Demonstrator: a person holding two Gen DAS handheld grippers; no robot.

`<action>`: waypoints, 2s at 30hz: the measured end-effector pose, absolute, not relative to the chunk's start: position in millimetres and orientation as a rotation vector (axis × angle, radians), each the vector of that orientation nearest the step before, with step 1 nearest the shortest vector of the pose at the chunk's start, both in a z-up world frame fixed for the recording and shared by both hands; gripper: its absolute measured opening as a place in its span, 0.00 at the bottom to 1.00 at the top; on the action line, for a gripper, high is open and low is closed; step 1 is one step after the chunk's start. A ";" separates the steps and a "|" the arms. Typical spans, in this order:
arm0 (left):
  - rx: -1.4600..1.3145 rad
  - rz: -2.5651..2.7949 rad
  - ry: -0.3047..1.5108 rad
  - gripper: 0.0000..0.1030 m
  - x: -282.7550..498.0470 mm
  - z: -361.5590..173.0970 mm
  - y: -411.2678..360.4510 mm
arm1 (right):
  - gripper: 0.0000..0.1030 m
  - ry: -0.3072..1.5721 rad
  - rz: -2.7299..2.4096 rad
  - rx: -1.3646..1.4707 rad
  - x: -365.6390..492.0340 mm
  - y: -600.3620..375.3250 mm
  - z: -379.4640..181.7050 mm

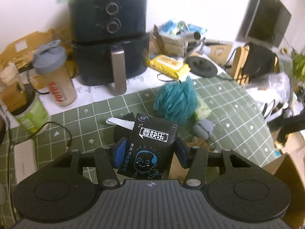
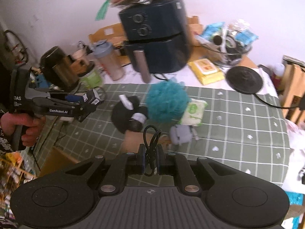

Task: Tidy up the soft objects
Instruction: 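Carry both items over the box and open both grippers to drop them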

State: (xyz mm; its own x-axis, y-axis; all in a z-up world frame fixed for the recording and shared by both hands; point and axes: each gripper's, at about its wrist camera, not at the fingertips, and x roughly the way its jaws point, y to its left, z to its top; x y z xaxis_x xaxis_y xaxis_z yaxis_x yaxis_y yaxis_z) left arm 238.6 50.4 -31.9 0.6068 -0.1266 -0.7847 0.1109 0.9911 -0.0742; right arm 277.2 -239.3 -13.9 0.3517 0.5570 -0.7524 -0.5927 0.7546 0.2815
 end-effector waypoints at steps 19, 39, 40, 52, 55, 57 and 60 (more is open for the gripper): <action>-0.123 -0.082 0.875 0.50 145.2 16.6 8.0 | 0.13 0.960 0.898 -0.004 228.8 -233.9 -1.6; -0.225 0.036 1.068 0.50 110.4 -29.8 -20.1 | 0.13 1.126 0.846 -0.051 185.8 -235.1 -36.1; -0.230 0.042 1.075 0.50 109.3 -31.4 -20.9 | 0.13 1.131 0.846 -0.059 185.2 -233.6 -36.7; -0.253 0.111 1.081 0.76 100.2 -32.2 -26.1 | 0.82 1.144 0.862 -0.146 178.4 -217.0 -40.6; -0.249 0.115 1.073 0.77 99.7 -27.4 -28.4 | 0.97 1.109 0.873 -0.156 174.7 -215.8 -34.6; -0.243 0.122 1.065 0.77 99.2 -24.1 -29.6 | 1.00 1.100 0.871 -0.164 174.0 -214.9 -32.2; -0.230 0.134 1.057 0.77 97.9 -20.7 -30.9 | 1.00 1.088 0.861 -0.180 173.0 -215.2 -29.7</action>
State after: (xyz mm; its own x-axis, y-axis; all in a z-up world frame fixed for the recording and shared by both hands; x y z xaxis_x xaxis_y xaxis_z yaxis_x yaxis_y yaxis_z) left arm 97.9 -30.9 -20.7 0.4866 -0.0010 -0.8736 -0.2189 0.9680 -0.1230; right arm 173.0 -215.2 -29.7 0.1846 0.5233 -0.8319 -0.6892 0.6724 0.2700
